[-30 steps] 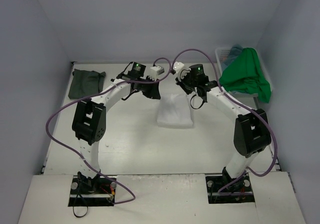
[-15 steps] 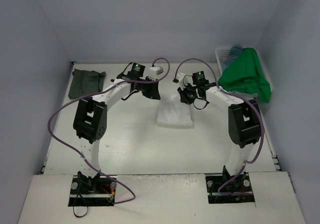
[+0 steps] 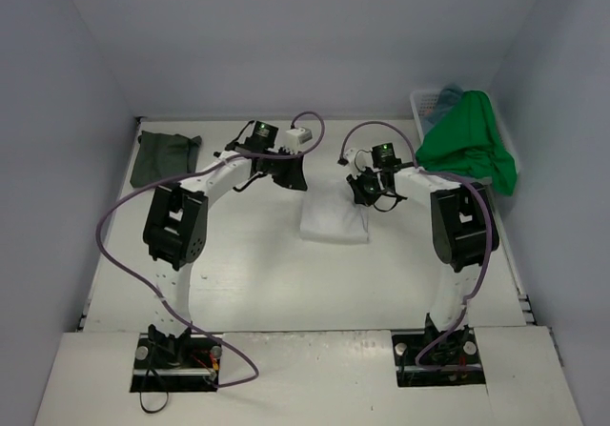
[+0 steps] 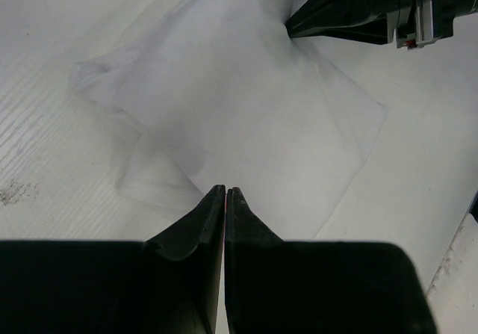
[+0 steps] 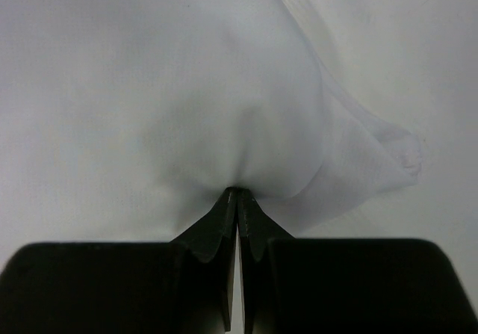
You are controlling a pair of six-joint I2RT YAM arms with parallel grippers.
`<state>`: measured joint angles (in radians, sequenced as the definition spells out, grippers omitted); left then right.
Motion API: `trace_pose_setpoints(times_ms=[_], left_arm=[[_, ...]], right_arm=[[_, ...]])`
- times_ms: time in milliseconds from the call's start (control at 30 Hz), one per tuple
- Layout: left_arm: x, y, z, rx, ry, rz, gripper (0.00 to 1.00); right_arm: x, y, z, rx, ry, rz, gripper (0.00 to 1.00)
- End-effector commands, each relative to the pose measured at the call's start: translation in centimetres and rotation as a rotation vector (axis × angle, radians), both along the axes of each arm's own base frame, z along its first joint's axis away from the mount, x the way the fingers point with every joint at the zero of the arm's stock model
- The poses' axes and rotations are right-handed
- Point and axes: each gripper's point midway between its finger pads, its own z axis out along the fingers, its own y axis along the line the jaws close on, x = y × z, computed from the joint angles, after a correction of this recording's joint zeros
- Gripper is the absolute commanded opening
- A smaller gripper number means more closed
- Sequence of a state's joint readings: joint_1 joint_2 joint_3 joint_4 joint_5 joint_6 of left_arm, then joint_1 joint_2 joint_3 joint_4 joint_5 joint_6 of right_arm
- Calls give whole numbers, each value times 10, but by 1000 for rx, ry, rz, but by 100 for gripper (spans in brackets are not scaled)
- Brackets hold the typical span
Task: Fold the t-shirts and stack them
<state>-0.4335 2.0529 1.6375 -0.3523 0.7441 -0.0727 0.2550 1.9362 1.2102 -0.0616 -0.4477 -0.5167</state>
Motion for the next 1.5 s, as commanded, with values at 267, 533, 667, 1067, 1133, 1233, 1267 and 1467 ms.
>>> trace_pose_setpoints(times_ms=[267, 533, 667, 1067, 1133, 1233, 1267, 1467], left_arm=[[1, -41, -17, -25, -3, -52, 0], [2, -44, -47, 33, 59, -33, 0], [5, -41, -46, 51, 50, -22, 0], [9, -24, 29, 49, -110, 6, 0], [10, -19, 36, 47, -119, 14, 0], [11, -9, 50, 39, -136, 32, 7], [13, -6, 53, 37, -141, 38, 10], [13, 19, 53, 22, -122, 84, 11]], right_arm=[[3, -11, 4, -59, -36, -12, 0], [2, -11, 23, -50, -59, -10, 0], [5, -11, 35, -48, -83, -15, 0], [18, -7, 117, -7, -208, -47, 4], [17, -3, 121, 3, -208, -43, 9], [12, 7, 123, 42, -187, -22, 6], [9, 12, 121, 53, -175, -10, 5], [-8, 48, 95, 163, -58, 104, 0]])
